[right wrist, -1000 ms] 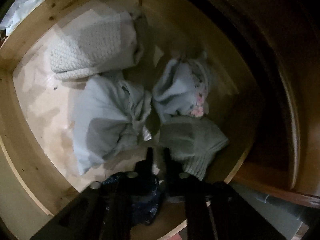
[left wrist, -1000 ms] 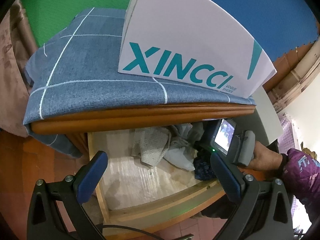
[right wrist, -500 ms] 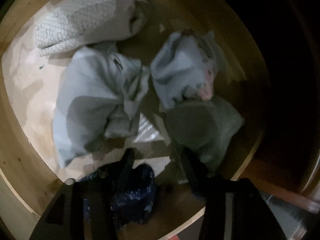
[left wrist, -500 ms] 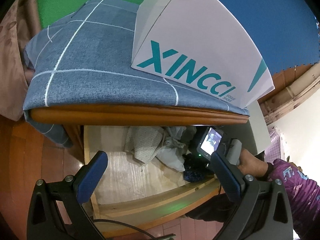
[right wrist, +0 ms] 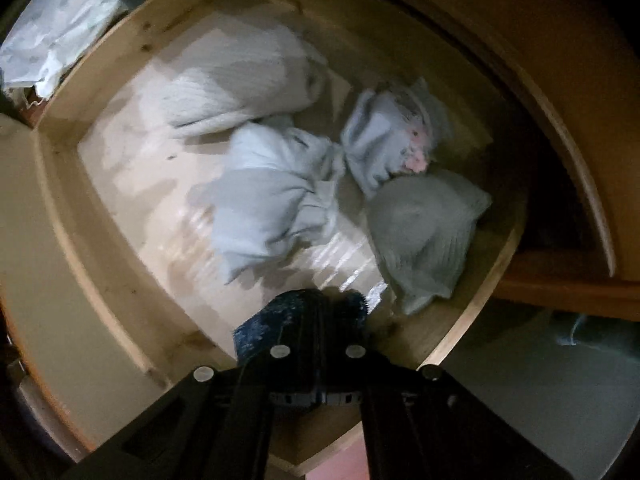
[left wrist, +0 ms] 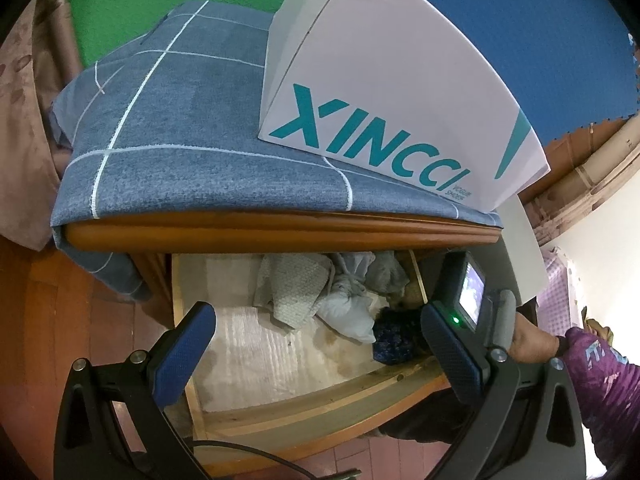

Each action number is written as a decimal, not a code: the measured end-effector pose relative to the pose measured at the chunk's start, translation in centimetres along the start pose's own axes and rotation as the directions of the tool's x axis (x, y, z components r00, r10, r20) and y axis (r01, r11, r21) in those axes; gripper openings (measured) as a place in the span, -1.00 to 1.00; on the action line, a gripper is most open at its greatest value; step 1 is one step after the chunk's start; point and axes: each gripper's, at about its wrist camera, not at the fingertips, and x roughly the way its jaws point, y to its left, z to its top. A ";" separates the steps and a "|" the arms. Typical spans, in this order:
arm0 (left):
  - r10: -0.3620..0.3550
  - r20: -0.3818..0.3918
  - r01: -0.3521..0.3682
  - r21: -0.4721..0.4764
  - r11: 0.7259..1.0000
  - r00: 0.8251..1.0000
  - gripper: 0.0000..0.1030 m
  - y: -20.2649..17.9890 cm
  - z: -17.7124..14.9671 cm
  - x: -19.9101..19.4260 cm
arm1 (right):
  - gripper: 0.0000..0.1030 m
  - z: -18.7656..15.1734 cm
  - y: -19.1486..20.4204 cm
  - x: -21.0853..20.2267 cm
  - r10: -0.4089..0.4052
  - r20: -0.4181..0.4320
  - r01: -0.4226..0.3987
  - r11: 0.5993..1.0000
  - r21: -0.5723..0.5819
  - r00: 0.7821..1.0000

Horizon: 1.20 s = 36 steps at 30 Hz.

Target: Take underwear out of drawer

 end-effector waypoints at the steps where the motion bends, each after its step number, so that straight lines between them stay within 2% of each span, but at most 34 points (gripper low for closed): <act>1: -0.002 0.000 0.002 -0.001 1.000 1.000 0.97 0.0 0.0 0.0 | -1.00 0.1 0.2 -0.8 0.025 0.020 -0.025 1.000 0.006 0.999; 2: -0.003 -0.001 0.003 -0.003 1.000 1.000 0.97 0.0 0.0 0.0 | -1.00 0.3 0.5 -1.8 0.046 0.046 -0.046 0.999 0.003 0.998; 4: -0.005 -0.001 0.005 -0.001 1.000 1.000 0.97 0.0 0.0 0.1 | -0.94 1.1 0.9 -2.8 0.040 0.047 -0.040 0.999 0.010 0.998; 5: -0.004 -0.003 0.004 0.002 1.000 1.000 0.97 -0.1 0.0 0.1 | -0.75 1.8 1.4 -3.1 0.033 0.047 -0.033 0.999 0.005 0.998; 6: -0.001 -0.006 0.001 0.006 1.000 1.000 0.97 -0.1 0.0 0.2 | -0.31 2.1 1.9 -3.3 0.030 0.043 -0.030 0.999 0.011 0.999; 8: 0.006 -0.009 -0.006 0.013 1.000 1.000 0.97 -0.2 -0.1 0.2 | 0.15 2.5 2.5 -3.4 0.012 0.036 -0.012 1.000 0.019 0.999; 10: 0.007 -0.011 -0.006 0.014 1.000 1.000 0.97 -0.2 -0.1 0.2 | 0.16 2.2 3.0 -2.5 -0.019 0.041 0.018 1.000 0.009 0.999; 12: -0.002 -0.012 0.002 0.006 1.000 1.000 0.97 -0.1 -0.1 0.2 | 0.16 2.7 2.7 -1.7 0.014 0.046 -0.015 1.000 0.012 0.999; 15: -0.004 -0.017 0.004 0.001 1.000 1.000 0.97 0.1 0.0 0.4 | 0.18 4.6 4.1 0.0 -0.087 -0.026 0.086 0.996 -0.026 0.996; 17: -0.003 -0.019 0.003 0.002 1.000 1.000 0.97 0.2 0.0 0.4 | 0.17 5.1 3.9 0.2 -0.057 -0.047 0.057 0.998 -0.005 0.997; 18: -0.003 -0.018 0.003 0.004 1.000 1.000 0.97 0.2 0.0 0.4 | -0.07 5.2 3.8 -0.4 -0.050 -0.032 0.049 0.999 -0.013 0.998; 20: 0.015 -0.011 -0.015 0.011 1.000 1.000 0.97 0.2 0.0 0.3 | -0.30 5.3 3.5 -1.5 -0.030 -0.021 0.029 0.999 -0.023 0.999; 21: 0.022 -0.009 -0.022 0.014 1.000 1.000 0.97 0.2 0.0 0.3 | -0.34 5.8 2.9 -1.9 -0.032 -0.018 0.031 0.999 -0.039 0.999; 24: 0.022 -0.006 -0.022 0.011 1.000 1.000 0.97 0.3 -0.1 0.2 | -0.38 3.3 2.8 -5.5 0.024 -0.020 -0.025 0.998 -0.057 1.000; 25: 0.026 -0.004 -0.026 0.010 1.000 1.000 0.97 0.4 -0.1 0.2 | -0.38 2.5 3.1 -7.0 0.010 0.004 -0.010 0.998 -0.066 1.000; 27: 0.029 -0.001 -0.029 0.007 1.000 1.000 0.97 0.4 -0.1 0.1 | -0.38 1.1 3.5 -10.2 0.035 0.030 -0.033 0.997 -0.067 0.999; 31: 0.038 0.006 -0.038 0.005 0.999 0.999 0.97 0.4 0.0 0.1 | -0.38 -1.4 2.3 -16.1 0.076 0.123 -0.076 0.997 -0.004 0.989; 32: 0.040 0.012 -0.041 0.013 0.999 0.999 0.97 0.2 -0.1 0.0 | -0.38 -0.8 2.9 -15.0 0.081 0.161 -0.084 0.996 0.009 0.984; 34: 0.051 0.024 -0.051 0.036 0.998 0.998 0.97 -0.3 -0.2 -0.1 | -0.38 -2.6 3.4 -18.2 0.106 0.240 -0.116 0.993 0.026 0.965; 36: 0.072 0.049 -0.076 0.077 0.994 0.996 0.97 -1.1 -0.4 -0.4 | -0.38 -2.9 4.2 -21.2 0.121 0.335 -0.140 0.990 0.034 0.934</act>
